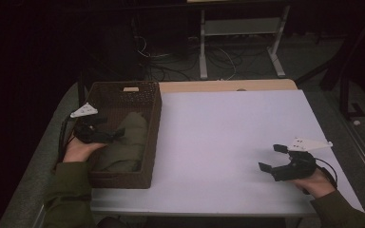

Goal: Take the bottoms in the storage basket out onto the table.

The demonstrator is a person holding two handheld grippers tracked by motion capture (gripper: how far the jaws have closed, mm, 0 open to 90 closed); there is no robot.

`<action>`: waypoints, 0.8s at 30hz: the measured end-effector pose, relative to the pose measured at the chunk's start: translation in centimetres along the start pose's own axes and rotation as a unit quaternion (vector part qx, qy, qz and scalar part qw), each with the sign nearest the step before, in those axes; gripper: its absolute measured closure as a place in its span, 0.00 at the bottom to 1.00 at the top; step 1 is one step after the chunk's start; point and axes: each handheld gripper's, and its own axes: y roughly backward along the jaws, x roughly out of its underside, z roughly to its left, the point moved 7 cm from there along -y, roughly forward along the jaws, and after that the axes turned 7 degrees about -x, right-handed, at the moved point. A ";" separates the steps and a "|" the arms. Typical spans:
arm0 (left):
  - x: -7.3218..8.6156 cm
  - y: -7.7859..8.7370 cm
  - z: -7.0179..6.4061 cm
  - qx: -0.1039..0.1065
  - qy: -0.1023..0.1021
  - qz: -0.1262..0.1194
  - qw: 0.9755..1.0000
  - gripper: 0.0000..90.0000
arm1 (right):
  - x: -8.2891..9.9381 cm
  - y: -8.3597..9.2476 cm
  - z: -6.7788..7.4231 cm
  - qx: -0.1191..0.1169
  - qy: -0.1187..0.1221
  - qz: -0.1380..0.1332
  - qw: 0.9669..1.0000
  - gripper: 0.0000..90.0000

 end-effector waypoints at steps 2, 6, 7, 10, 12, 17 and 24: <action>0.2 -0.1 0.0 -0.001 0.002 0.007 1.000 0.00 | 0.0 0.0 0.0 0.000 0.000 0.000 1.000 0.07; 0.3 -0.3 0.0 -0.001 0.002 0.013 1.000 0.00 | 0.0 0.0 0.0 0.000 0.001 0.001 1.000 0.07; 0.3 -0.3 0.0 0.000 0.004 0.015 1.000 0.00 | 0.0 0.0 0.0 0.000 0.001 0.001 1.000 0.07; 0.4 -0.4 0.1 -0.001 0.004 0.021 1.000 0.00 | 0.0 0.0 0.1 -0.001 0.001 0.001 1.000 0.07; 0.6 -0.5 0.1 -0.001 0.006 0.026 1.000 0.00 | 0.0 0.0 0.0 0.000 0.000 0.000 1.000 0.08; 0.8 -0.6 0.1 -0.001 0.007 0.038 0.999 0.00 | 0.0 0.0 0.1 -0.001 0.001 0.002 1.000 0.08; 1.2 -1.0 0.2 -0.002 0.011 0.057 0.998 0.00 | 0.1 0.0 0.0 -0.003 -0.005 0.000 1.000 0.08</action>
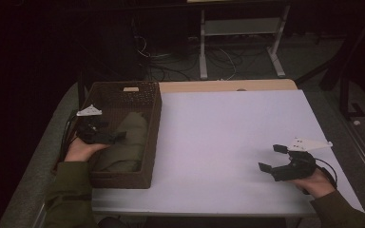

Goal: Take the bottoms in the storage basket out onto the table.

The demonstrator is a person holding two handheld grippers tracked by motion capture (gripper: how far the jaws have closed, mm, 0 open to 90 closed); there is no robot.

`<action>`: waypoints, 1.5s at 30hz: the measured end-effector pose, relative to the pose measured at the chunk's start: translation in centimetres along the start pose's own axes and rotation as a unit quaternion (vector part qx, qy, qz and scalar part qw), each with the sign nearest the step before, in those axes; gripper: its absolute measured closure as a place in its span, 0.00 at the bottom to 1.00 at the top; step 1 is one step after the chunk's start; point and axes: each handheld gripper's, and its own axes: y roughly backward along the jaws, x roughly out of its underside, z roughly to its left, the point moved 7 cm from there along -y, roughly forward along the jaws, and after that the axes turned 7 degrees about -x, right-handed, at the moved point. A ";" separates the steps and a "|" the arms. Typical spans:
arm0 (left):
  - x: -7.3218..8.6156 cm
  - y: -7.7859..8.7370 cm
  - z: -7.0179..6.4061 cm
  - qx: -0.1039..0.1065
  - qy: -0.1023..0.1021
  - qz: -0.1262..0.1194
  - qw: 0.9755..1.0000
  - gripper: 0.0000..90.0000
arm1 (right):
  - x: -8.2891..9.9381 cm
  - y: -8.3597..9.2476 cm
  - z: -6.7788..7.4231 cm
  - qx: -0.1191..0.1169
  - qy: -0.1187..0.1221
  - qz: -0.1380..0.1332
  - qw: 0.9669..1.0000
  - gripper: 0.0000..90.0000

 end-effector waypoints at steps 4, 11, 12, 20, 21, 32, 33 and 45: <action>0.2 -0.2 0.0 0.002 0.000 0.011 1.000 0.00 | 0.0 -0.1 0.0 -0.001 0.000 0.000 1.000 0.08; 0.6 -0.6 0.1 -0.002 0.003 0.032 0.999 0.00 | 0.1 -0.2 0.1 -0.002 0.001 0.002 1.000 0.07; 0.7 -0.7 0.1 -0.003 0.003 0.035 0.999 0.00 | 0.1 -0.2 0.1 -0.002 0.000 0.003 1.000 0.07; 1.3 -1.2 0.3 -0.005 0.008 0.065 0.998 0.00 | 0.2 -0.4 0.1 -0.002 0.001 0.006 1.000 0.07; 1.3 -1.2 0.3 -0.005 0.008 0.065 0.998 0.00 | 0.2 -0.4 0.1 -0.002 0.001 0.006 1.000 0.07; 2.0 -1.8 0.5 -0.005 0.025 0.107 0.994 0.00 | 0.2 -0.4 0.1 -0.002 -0.002 0.006 1.000 0.08; 2.0 -1.9 0.6 -0.004 0.027 0.111 0.993 0.00 | 0.2 -0.4 0.1 -0.002 -0.002 0.006 1.000 0.07; 2.5 -3.0 0.9 0.011 0.045 0.159 0.986 0.00 | 0.2 -0.7 0.2 -0.005 0.000 0.008 1.000 0.07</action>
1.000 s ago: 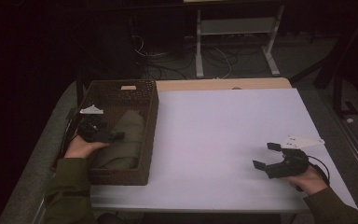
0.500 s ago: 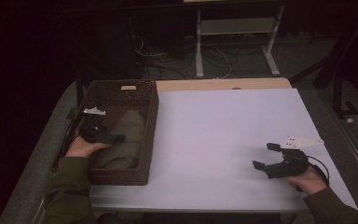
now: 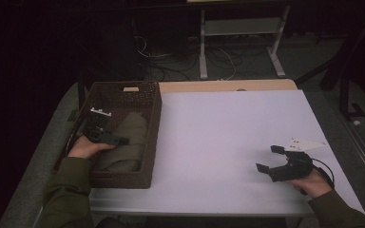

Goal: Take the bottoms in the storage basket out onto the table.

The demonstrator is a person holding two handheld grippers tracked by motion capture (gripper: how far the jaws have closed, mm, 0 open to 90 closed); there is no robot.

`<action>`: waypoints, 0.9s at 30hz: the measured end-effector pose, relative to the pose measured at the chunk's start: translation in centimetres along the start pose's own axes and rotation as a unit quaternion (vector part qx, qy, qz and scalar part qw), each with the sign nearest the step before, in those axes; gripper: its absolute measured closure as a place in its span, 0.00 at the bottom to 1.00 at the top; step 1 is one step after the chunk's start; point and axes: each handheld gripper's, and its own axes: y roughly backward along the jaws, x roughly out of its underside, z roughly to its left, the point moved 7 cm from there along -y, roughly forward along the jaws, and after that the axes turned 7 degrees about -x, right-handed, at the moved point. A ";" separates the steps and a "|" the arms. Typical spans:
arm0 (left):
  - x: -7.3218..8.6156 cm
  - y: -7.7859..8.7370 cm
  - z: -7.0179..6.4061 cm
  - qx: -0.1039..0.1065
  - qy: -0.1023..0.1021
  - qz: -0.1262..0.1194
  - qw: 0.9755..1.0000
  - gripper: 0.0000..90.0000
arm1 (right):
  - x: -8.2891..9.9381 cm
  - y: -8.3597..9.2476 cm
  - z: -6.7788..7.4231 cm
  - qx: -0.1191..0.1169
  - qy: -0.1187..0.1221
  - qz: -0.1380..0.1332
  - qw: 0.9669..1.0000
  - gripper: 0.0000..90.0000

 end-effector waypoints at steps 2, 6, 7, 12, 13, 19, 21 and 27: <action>0.2 -0.3 -0.1 0.008 0.008 0.009 1.000 0.00 | 0.0 0.0 0.0 0.000 0.000 0.000 1.000 0.08; 0.6 -0.8 -0.2 0.019 0.017 0.031 0.999 0.00 | 0.0 0.0 0.0 -0.001 0.001 0.000 1.000 0.07; 0.6 -0.9 -0.2 0.024 0.019 0.035 0.999 0.00 | 0.0 0.0 0.0 -0.001 0.001 0.000 1.000 0.07; 0.9 -1.3 -0.4 0.033 0.022 0.051 0.998 0.00 | 0.0 0.0 0.1 -0.001 0.002 0.000 1.000 0.08; 1.0 -1.4 -0.4 0.034 0.021 0.054 0.998 0.00 | 0.0 0.0 0.1 -0.001 0.002 0.001 1.000 0.07; 1.2 -1.9 -0.7 0.044 0.015 0.067 0.997 0.00 | 0.1 -0.1 0.2 -0.002 0.003 0.003 1.000 0.08; 1.3 -2.2 -0.8 0.052 0.014 0.075 0.996 0.00 | 0.1 -0.2 0.2 -0.002 0.003 0.003 1.000 0.07; 1.2 -2.7 -1.3 0.081 0.011 0.084 0.993 0.00 | 0.1 -0.2 0.2 -0.001 0.004 0.005 1.000 0.08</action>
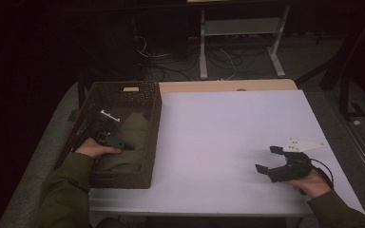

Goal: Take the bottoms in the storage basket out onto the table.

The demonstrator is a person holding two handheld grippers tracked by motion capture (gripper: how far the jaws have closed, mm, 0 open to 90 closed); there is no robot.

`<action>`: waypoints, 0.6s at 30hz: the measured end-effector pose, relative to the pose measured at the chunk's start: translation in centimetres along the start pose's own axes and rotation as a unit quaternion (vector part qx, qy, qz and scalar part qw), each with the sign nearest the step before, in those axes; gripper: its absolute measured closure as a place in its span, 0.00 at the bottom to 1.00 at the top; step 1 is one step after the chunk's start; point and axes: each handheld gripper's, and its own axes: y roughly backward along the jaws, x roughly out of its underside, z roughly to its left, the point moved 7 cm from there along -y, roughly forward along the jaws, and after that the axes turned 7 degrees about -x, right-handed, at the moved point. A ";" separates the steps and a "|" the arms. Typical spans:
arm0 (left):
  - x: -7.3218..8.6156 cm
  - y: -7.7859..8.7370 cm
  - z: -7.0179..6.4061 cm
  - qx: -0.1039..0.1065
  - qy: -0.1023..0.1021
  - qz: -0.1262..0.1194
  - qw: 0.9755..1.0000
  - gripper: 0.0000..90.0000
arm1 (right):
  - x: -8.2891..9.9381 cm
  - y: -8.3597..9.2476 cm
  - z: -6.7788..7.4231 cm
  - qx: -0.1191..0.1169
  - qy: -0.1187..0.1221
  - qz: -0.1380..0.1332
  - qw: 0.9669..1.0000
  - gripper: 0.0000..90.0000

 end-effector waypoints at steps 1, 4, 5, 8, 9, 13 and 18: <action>0.0 0.0 0.0 0.000 0.000 0.000 1.000 0.02 | 0.0 0.0 0.0 0.000 0.000 0.001 1.000 0.08; 0.0 0.0 -0.2 0.006 -0.005 0.000 1.000 0.05 | 0.0 0.0 0.0 0.000 0.001 0.001 1.000 0.08; 0.0 0.0 -0.2 0.009 -0.002 0.000 1.000 0.06 | 0.0 0.0 0.0 0.000 0.001 0.001 1.000 0.08; 0.0 0.0 -0.4 0.019 0.001 0.001 1.000 0.11 | 0.0 -0.1 0.0 0.000 0.002 0.002 1.000 0.08; 0.0 0.0 -0.4 0.022 0.000 0.002 1.000 0.11 | 0.0 -0.1 0.0 0.000 0.002 0.002 1.000 0.08; -0.1 0.4 -0.8 0.042 -0.007 0.006 0.999 0.26 | 0.0 -0.1 0.0 0.000 0.003 0.003 1.000 0.08; -0.1 0.7 -1.2 0.049 -0.022 0.009 0.999 0.42 | 0.0 -0.2 0.0 -0.001 0.003 0.003 1.000 0.08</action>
